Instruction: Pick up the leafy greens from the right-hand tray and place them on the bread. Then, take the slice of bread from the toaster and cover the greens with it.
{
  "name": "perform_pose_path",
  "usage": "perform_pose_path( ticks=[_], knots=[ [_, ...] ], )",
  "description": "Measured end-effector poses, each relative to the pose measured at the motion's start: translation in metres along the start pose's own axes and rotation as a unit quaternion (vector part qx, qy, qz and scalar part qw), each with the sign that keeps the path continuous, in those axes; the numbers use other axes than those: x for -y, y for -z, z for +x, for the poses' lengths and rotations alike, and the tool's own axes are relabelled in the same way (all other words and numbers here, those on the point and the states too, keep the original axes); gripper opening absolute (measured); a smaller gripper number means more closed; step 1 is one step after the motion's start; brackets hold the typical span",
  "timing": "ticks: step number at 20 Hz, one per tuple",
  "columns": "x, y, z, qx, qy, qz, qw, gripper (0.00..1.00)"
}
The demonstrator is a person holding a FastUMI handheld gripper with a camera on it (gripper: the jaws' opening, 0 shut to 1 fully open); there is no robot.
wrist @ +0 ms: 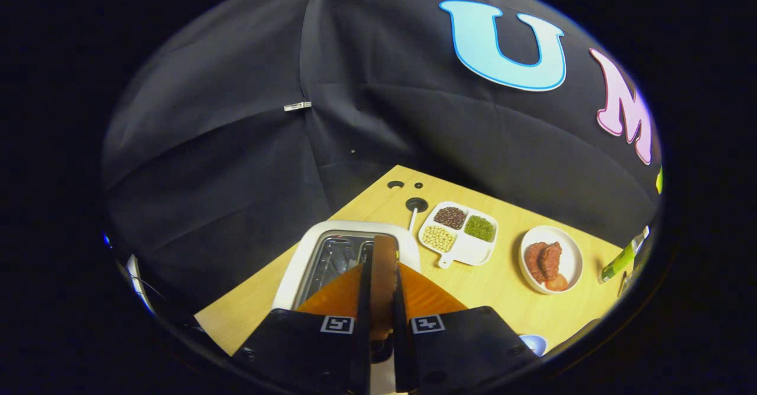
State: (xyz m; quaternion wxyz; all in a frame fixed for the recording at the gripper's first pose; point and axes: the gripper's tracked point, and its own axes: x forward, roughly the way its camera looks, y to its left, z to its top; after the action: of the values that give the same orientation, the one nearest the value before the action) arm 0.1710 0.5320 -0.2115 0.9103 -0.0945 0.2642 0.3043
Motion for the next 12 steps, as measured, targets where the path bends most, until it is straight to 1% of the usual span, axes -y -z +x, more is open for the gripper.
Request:
perform_pose_path(
  ticks=[2,6,12],
  knots=[
    [-0.003,-0.006,-0.003,0.006,-0.013,0.001,1.0,0.16],
    [0.0,-0.024,-0.029,0.027,-0.022,0.002,0.999,0.16],
    [0.019,-0.072,-0.094,0.072,-0.041,0.026,0.996,0.15]
  ],
)
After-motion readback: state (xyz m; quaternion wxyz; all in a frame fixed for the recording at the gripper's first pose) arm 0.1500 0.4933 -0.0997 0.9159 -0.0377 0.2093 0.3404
